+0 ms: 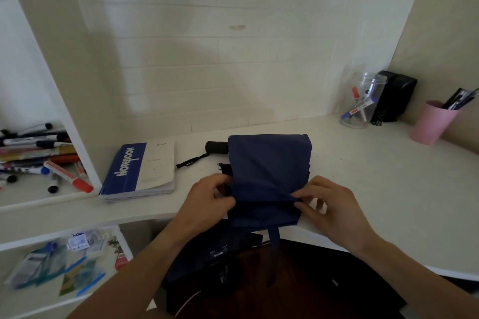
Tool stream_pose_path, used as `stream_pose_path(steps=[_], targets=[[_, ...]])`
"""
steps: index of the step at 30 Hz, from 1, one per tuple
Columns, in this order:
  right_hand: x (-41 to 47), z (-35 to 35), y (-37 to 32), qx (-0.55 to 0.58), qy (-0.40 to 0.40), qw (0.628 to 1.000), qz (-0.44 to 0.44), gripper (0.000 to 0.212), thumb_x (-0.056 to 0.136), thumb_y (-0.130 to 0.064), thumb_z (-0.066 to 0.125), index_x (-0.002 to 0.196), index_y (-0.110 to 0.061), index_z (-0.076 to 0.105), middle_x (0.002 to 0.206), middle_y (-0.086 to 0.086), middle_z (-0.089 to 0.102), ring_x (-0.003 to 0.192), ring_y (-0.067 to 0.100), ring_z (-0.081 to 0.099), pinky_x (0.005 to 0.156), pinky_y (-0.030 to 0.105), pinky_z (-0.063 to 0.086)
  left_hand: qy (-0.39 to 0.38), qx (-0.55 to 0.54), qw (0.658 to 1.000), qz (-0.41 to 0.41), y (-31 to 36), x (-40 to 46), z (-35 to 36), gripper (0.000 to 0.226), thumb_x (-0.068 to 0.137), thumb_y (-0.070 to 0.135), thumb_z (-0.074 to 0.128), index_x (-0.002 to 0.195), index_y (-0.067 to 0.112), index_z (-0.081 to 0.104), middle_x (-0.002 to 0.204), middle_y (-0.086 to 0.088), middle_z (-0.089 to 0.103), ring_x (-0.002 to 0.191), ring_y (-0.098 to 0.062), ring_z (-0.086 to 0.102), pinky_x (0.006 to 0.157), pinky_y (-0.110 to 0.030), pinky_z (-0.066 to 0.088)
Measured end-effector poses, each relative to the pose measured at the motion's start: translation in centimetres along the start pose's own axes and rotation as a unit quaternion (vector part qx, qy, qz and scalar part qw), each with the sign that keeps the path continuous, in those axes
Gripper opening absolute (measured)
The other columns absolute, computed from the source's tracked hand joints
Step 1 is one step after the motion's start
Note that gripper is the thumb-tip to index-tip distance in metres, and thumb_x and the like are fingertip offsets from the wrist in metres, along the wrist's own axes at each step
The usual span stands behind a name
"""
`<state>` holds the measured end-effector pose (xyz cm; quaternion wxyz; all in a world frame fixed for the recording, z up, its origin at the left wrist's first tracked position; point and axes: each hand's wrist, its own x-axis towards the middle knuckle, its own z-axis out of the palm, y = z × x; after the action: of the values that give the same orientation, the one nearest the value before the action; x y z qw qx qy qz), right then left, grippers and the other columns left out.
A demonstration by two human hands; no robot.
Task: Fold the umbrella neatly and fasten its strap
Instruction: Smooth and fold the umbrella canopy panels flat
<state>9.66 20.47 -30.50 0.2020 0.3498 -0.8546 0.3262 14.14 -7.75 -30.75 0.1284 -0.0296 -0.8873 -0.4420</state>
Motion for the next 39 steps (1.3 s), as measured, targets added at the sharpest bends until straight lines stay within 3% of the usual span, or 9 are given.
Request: stream_pose_path(steps=[3, 6, 8, 12, 15, 21, 28, 32, 39], targets=[[0.3, -0.3, -0.3, -0.019, 0.016, 1.000, -0.017, 0.020, 0.077, -0.006, 0.081, 0.087, -0.023, 0.076, 0.095, -0.011, 0.063, 0.070, 0.003, 0.062, 0.067, 0.007, 0.044, -0.035, -0.095, 0.995, -0.013, 1.2, 1.3, -1.0, 0.030, 0.068, 0.023, 0.051, 0.073, -0.006, 0.053, 0.074, -0.016, 0.054, 0.069, -0.017, 0.046, 0.071, -0.044, 0.039], [0.8, -0.8, -1.0, -0.030, 0.026, 0.998, -0.039, 0.022, 0.077, -0.002, 0.079, 0.080, -0.022, 0.070, 0.102, -0.011, 0.066, 0.068, 0.002, 0.061, 0.067, 0.005, 0.041, -0.075, -0.221, 0.970, -0.067, 2.4, 1.8, -0.8, 0.031, 0.096, 0.022, 0.050, 0.088, 0.002, 0.072, 0.084, 0.016, 0.076, 0.079, 0.002, 0.065, 0.077, -0.014, 0.045], [0.8, -0.9, -1.3, -0.043, 0.007, 0.998, -0.048, 0.027, 0.076, 0.001, 0.078, 0.079, -0.023, 0.066, 0.098, -0.013, 0.068, 0.072, 0.000, 0.062, 0.067, 0.005, 0.042, -0.096, -0.274, 0.951, -0.110, 2.3, 2.0, -0.6, 0.033, 0.103, 0.032, 0.050, 0.110, 0.012, 0.076, 0.106, 0.016, 0.078, 0.100, 0.003, 0.070, 0.090, -0.015, 0.046], [-0.1, -0.5, -1.3, -0.059, -0.025, 0.997, -0.043, 0.031, 0.081, -0.007, 0.076, 0.097, -0.029, 0.062, 0.092, -0.020, 0.063, 0.076, -0.001, 0.061, 0.069, 0.013, 0.050, -0.072, -0.223, 0.965, -0.119, 1.3, 2.5, -0.5, 0.037, 0.096, 0.026, 0.067, 0.091, -0.010, 0.075, 0.100, 0.004, 0.080, 0.097, -0.004, 0.073, 0.089, -0.023, 0.047], [-0.2, -0.3, -1.2, -0.064, -0.046, 0.996, -0.035, 0.042, 0.083, -0.014, 0.074, 0.122, -0.026, 0.063, 0.101, -0.018, 0.057, 0.076, 0.000, 0.059, 0.072, 0.010, 0.050, -0.103, -0.182, 0.972, -0.108, 1.1, 2.3, -1.0, 0.028, 0.092, 0.022, 0.072, 0.072, 0.004, 0.078, 0.102, 0.004, 0.080, 0.106, -0.008, 0.071, 0.095, -0.026, 0.049], [-0.6, -0.5, -0.7, -0.108, -0.043, 0.990, -0.079, 0.014, 0.082, -0.013, 0.078, 0.092, -0.023, 0.074, 0.106, -0.010, 0.064, 0.081, 0.006, 0.066, 0.069, 0.026, 0.058, -0.120, -0.181, 0.973, -0.084, 0.7, 1.9, -1.3, 0.027, 0.087, 0.030, 0.076, 0.076, 0.006, 0.082, 0.121, 0.009, 0.073, 0.126, -0.002, 0.059, 0.110, -0.028, 0.045], [-0.8, -1.3, 0.0, -0.137, -0.089, 0.979, -0.126, 0.010, 0.087, -0.018, 0.073, 0.093, -0.026, 0.070, 0.099, -0.013, 0.068, 0.091, 0.010, 0.062, 0.074, 0.025, 0.054, -0.062, -0.021, 0.998, -0.026, -0.3, 1.1, -0.5, 0.025, 0.086, 0.026, 0.081, 0.062, 0.017, 0.081, 0.122, 0.015, 0.068, 0.106, 0.028, 0.051, 0.087, 0.003, 0.040], [-0.9, -1.7, 0.2, -0.115, -0.108, 0.978, -0.135, 0.008, 0.089, -0.019, 0.073, 0.092, -0.024, 0.069, 0.098, -0.013, 0.067, 0.091, 0.009, 0.061, 0.075, 0.024, 0.053, -0.035, 0.126, 0.991, 0.040, -0.6, 0.8, -0.3, 0.036, 0.080, 0.040, 0.083, 0.051, 0.022, 0.069, 0.125, 0.009, 0.064, 0.120, 0.006, 0.052, 0.093, -0.006, 0.037], [0.1, -2.9, -0.5, -0.116, -0.191, 0.971, -0.087, 0.008, 0.084, -0.031, 0.068, 0.090, -0.034, 0.069, 0.096, -0.023, 0.065, 0.094, 0.000, 0.057, 0.079, 0.022, 0.051, -0.018, 0.284, 0.931, 0.230, -0.2, 1.1, -0.9, 0.070, 0.085, 0.057, 0.067, 0.145, 0.028, 0.046, 0.155, 0.000, 0.029, 0.144, -0.017, 0.030, 0.117, -0.033, 0.035]])
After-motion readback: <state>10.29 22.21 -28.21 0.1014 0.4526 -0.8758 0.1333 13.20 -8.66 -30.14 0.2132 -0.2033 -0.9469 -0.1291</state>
